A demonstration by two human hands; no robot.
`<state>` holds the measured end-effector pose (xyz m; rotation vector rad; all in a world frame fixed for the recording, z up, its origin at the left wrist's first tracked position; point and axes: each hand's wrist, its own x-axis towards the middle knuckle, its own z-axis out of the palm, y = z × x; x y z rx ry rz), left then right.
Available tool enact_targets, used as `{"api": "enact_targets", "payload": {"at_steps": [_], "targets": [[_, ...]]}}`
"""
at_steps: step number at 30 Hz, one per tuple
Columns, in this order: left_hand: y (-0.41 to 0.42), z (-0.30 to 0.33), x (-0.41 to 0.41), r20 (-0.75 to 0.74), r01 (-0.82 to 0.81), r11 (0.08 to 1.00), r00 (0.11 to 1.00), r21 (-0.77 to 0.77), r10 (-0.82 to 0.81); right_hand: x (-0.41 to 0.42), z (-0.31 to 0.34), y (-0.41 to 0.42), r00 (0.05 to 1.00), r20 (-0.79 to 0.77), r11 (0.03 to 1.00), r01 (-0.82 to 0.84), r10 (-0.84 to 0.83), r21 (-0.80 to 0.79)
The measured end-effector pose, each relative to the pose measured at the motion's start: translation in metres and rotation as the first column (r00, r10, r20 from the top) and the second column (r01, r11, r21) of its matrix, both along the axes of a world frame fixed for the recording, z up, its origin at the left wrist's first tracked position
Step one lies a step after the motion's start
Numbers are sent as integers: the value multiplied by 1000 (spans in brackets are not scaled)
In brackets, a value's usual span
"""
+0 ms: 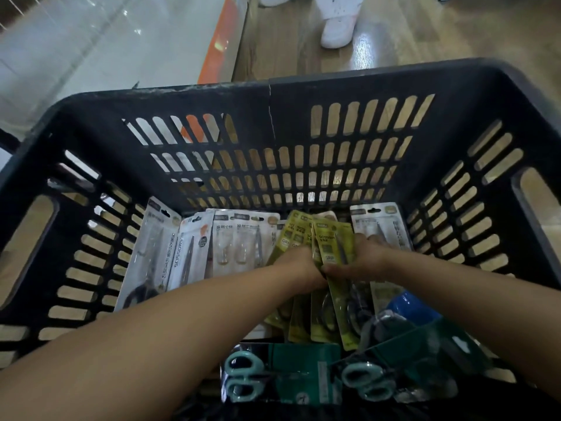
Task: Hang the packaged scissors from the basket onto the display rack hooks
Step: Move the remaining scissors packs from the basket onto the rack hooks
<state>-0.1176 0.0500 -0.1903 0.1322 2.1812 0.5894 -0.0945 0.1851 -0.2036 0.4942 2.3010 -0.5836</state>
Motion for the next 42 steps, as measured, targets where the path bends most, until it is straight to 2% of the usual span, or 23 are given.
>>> {"api": "enact_targets", "payload": {"at_steps": [6,10,15,18,22,29,32,37,42], "targets": [[-14,4,-4,36,-56,998,998,16,55,6,-2,-8,998,-34,996,58,-60,-74],[-23,11,-7,71,-80,995,995,64,76,5,-5,-9,982,-40,959,170,-183,-227],[-33,16,-7,148,-151,980,980,131,132,7,1,-11,970,-83,960,208,-226,-188],[-39,19,-7,195,-196,962,968,190,159,3,6,-7,946,-82,906,272,-313,-324],[-42,23,-11,186,-223,950,965,220,183,4,13,-2,948,-66,855,249,-312,-455],[-50,37,-16,162,-258,933,961,251,223,3,29,0,928,-158,890,259,-337,-376],[-57,47,-18,133,-276,918,960,283,247,-3,46,3,894,-201,865,297,-401,-404],[-84,68,-19,177,-411,829,911,378,372,-13,88,11,822,-284,799,299,-493,-522],[-106,97,-18,364,-548,614,836,568,409,-13,132,9,788,-288,687,221,-544,-693]]}}
